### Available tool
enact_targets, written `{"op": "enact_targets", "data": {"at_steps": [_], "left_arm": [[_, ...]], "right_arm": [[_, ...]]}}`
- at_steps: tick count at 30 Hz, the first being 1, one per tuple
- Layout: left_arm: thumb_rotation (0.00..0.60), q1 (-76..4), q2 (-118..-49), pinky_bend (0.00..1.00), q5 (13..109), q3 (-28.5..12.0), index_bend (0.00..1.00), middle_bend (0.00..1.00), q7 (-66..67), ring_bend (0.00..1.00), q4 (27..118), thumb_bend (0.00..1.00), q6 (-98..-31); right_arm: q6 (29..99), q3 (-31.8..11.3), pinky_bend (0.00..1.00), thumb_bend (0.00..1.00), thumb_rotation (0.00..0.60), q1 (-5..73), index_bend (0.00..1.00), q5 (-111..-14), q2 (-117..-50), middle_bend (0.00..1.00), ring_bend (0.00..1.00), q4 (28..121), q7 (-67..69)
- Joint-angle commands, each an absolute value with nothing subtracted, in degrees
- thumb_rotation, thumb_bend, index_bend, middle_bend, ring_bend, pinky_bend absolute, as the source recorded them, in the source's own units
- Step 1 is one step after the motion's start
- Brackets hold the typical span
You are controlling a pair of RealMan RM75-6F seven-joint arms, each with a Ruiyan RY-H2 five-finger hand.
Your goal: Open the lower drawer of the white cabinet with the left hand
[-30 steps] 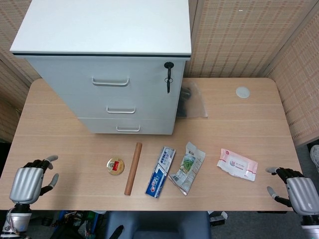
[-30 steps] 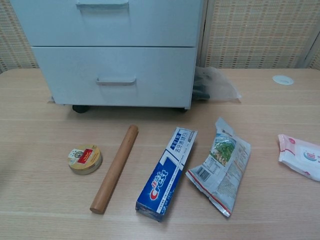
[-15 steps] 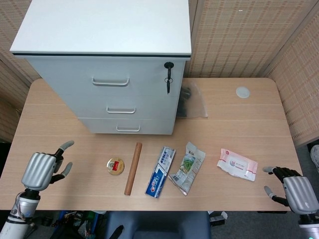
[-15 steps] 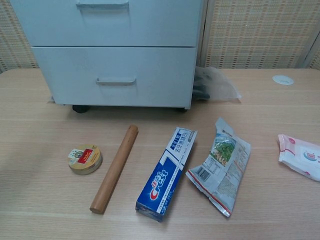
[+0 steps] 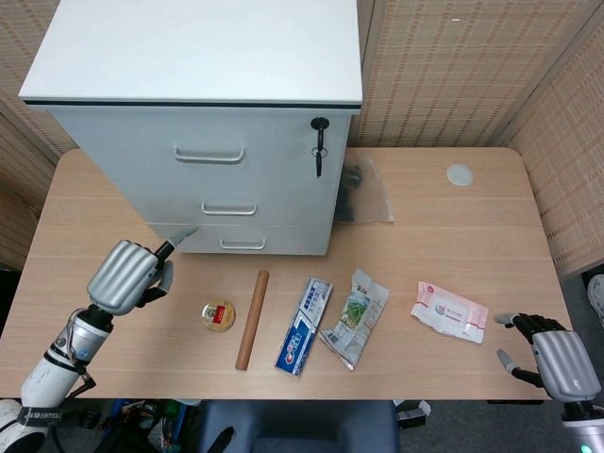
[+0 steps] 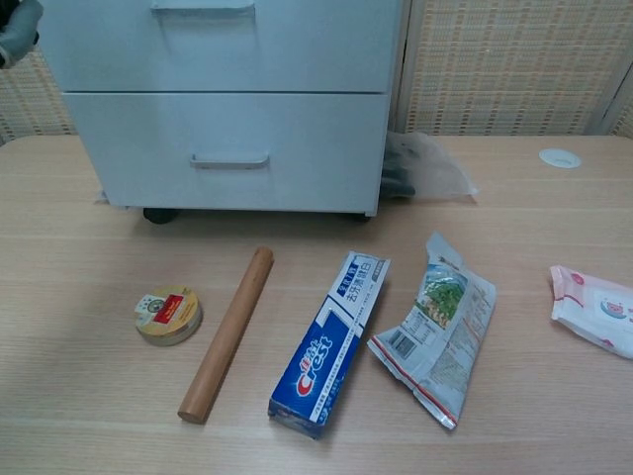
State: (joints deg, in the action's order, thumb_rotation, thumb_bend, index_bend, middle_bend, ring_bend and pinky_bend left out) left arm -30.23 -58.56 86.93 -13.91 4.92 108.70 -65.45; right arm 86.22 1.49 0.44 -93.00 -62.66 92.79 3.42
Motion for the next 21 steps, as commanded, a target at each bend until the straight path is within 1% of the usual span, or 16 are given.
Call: {"op": "enact_targets", "data": {"at_steps": [1,11,21], "left_arm": [[0.600,-32.7,-59.0,1.00,84.6,-15.2,0.09,0.98,5.6,1.00,109.2,0.76,-63.0],[0.600,-39.2,-61.2,1.00,75.4,-18.0,0.09,0.98,8.0,1.00,108.6,0.76,-56.7],[0.600,-42.8,-62.4,1.00,69.4,-18.3,0.13,0.98,10.9,1.00,107.5,0.76,-54.4]], "right_arm": [[86.2,1.5,0.41,0.25,0.600,0.5,0.34,-93.1,-62.6,0.41,0.36,92.8,3.5],[86.3,1.6,0.41,0.25,0.600,0.5,0.34,-93.0,-62.7,0.41,0.36,92.8,3.5],[86.7,1.8,0.41,0.25,0.600,0.0,0.34,-92.5,-62.8,0.41,0.36,92.0,4.2]]}}
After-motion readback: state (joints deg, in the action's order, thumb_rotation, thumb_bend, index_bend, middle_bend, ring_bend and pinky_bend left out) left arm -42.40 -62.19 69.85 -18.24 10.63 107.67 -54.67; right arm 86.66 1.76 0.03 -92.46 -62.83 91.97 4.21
